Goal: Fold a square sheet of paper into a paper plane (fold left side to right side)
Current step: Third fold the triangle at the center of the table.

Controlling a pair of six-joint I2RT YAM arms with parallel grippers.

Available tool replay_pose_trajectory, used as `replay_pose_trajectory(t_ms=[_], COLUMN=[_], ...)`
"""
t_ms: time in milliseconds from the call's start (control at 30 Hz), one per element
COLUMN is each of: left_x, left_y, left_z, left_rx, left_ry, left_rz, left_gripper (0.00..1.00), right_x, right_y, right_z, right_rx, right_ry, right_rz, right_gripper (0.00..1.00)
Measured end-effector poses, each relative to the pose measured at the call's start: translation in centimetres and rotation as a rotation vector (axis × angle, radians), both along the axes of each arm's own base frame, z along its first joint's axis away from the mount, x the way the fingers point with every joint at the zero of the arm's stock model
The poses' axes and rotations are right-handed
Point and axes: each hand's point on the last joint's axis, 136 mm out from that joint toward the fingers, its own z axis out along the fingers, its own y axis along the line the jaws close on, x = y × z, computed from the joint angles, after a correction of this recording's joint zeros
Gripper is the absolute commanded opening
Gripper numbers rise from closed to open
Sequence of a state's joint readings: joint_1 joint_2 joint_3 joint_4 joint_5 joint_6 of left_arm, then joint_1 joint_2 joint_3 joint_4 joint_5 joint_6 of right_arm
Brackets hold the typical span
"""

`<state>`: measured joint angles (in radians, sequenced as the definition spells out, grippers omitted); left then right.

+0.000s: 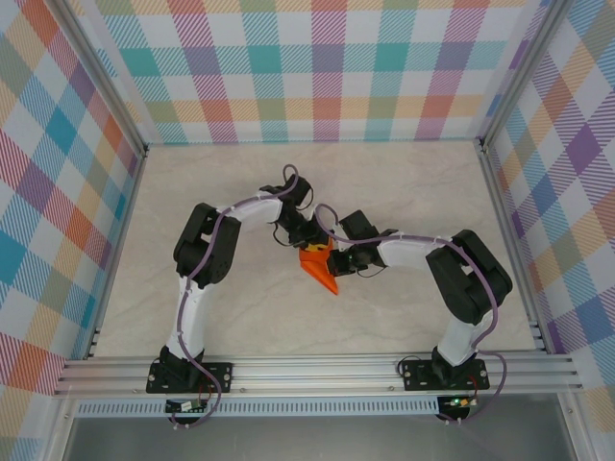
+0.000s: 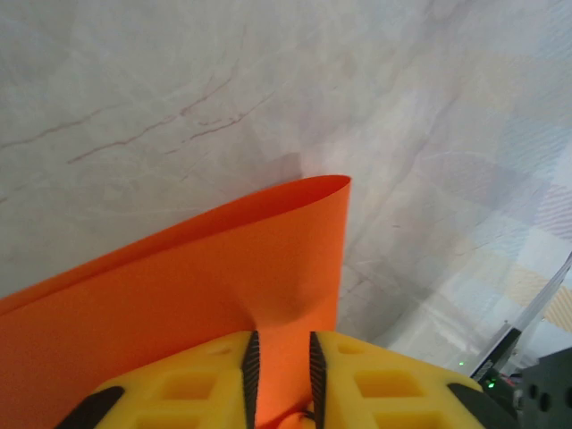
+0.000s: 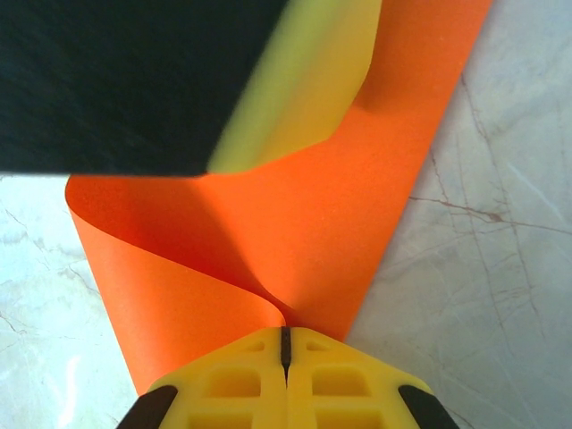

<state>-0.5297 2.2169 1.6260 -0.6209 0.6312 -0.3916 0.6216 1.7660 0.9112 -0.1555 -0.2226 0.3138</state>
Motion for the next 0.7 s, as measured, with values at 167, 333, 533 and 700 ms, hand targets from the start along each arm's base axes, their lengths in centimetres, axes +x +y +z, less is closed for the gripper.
replay_pose_trajectory(t_ms=[167,333,533,700], left_x=[2.1,4.5,1.8,-2.8], left_y=[0.2,1.1,3.4,5.2], left_z=[2.7,5.2,4.8,4.5], left_rx=[0.007,-0.025,-0.015,-0.025], left_ry=[-0.054,-0.090,-0.055,0.000], left_rz=[0.006,0.036,0.055,0.086], left_gripper=[0.37,0.29,0.16,0.14], right_x=[0.1,0.1,0.1,0.1], right_y=[-0.1,-0.1,-0.1,-0.1], right_z=[0.0,0.0,0.0,0.0], right_rx=[-0.001,0.000,0.000,-0.001], right_ry=[-0.002,-0.001,-0.001,-0.002], right_rz=[-0.006,-0.005,-0.005,-0.002], right_gripper=[0.00,0.00,0.00,0.00])
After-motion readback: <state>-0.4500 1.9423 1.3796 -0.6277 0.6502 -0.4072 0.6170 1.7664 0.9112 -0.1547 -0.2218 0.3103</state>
